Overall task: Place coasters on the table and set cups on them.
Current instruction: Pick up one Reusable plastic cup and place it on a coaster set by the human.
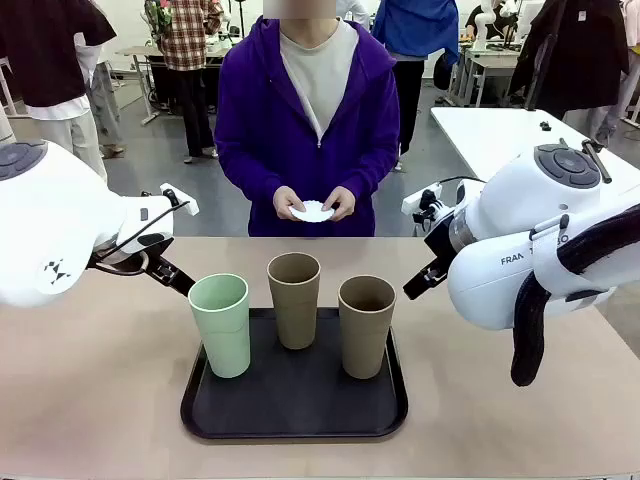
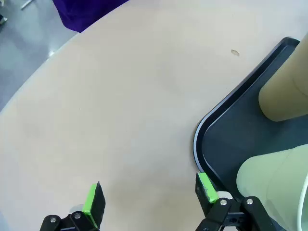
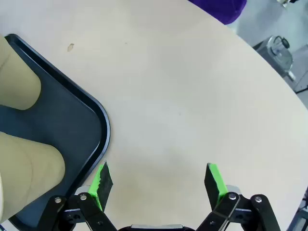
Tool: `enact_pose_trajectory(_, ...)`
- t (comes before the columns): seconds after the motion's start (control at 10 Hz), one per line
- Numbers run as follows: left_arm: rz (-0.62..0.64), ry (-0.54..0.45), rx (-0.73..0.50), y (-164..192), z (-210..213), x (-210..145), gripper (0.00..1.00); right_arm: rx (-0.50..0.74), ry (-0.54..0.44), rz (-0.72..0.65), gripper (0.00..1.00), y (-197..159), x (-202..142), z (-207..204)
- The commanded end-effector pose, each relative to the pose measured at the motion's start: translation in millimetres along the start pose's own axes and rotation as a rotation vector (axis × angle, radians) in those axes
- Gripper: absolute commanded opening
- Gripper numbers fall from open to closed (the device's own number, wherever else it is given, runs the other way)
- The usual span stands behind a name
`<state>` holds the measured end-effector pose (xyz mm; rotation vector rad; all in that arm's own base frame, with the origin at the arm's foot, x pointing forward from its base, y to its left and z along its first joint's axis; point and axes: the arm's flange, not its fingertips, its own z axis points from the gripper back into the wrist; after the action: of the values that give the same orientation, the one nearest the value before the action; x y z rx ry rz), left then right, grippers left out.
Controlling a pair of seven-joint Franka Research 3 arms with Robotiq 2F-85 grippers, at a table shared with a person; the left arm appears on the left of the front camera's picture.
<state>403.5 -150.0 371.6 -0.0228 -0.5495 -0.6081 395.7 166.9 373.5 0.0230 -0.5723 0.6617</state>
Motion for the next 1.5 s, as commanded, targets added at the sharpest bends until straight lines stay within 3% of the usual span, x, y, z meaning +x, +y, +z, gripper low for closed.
enact_pose_trajectory(0.0,0.000,0.000,0.000,0,0,0,1.00,0.000,0.000,0.000,1.00,0,0,0)
enact_pose_trajectory(1.1,0.000,0.000,0.000,0,0,0,1.00,0.000,0.000,0.000,1.00,0,0,0)
enact_pose_trajectory(1.4,-0.031,0.052,-0.062,2,69,-35,1.00,0.011,0.204,-0.031,1.00,1,-36,63)
